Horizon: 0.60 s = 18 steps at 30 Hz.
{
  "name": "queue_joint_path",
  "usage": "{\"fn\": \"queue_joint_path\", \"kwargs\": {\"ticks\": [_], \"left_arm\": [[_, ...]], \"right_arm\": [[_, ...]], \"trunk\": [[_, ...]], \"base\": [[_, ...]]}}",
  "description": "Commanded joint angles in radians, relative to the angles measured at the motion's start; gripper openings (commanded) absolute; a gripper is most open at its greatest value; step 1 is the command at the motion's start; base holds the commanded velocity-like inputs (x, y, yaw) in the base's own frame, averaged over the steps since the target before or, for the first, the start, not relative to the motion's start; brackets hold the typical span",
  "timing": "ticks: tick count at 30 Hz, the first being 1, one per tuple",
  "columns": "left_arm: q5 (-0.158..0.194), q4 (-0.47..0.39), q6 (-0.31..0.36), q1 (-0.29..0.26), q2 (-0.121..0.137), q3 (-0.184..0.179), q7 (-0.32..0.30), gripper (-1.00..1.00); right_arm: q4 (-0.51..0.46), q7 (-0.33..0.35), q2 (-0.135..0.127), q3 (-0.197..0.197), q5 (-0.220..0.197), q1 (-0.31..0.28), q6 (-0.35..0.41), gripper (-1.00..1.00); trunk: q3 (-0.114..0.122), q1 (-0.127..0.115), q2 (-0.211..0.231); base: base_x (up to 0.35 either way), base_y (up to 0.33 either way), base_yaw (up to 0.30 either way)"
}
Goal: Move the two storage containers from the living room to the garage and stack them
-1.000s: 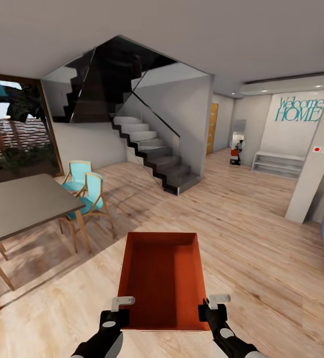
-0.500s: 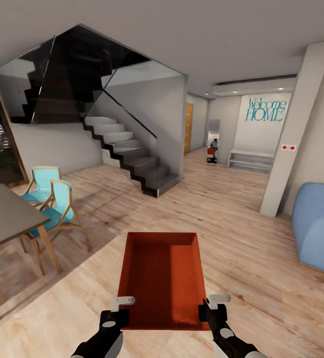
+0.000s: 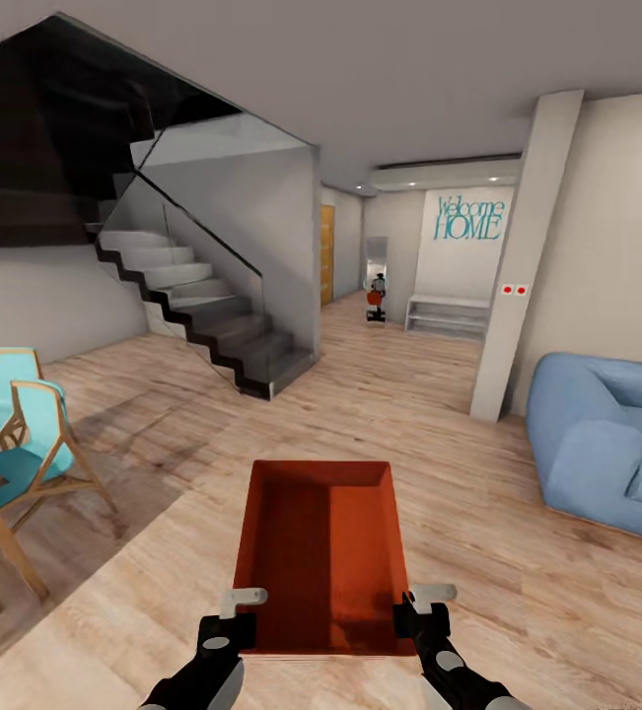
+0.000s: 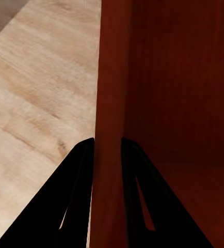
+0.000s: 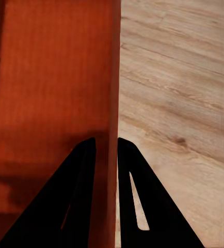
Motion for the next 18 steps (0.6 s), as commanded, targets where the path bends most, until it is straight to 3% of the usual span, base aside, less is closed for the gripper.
{"fn": "queue_joint_path", "kwargs": {"ticks": [1, 18], "left_arm": [[0.015, 0.003, 0.002, 0.000, 0.002, -0.008, 0.013, -1.00], [0.015, 0.003, 0.002, 0.000, 0.002, -0.008, 0.013, -1.00]], "right_arm": [[-0.001, -0.005, -0.008, -0.004, -0.004, -0.002, -0.101, -1.00], [-0.001, -0.004, -0.008, -0.004, -0.004, -0.002, -0.101, -1.00]], "trunk": [[-0.002, 0.001, -0.001], [-0.002, 0.001, -0.001]], "base": [[0.320, 0.000, -0.288], [0.319, 0.000, -0.288]]}}
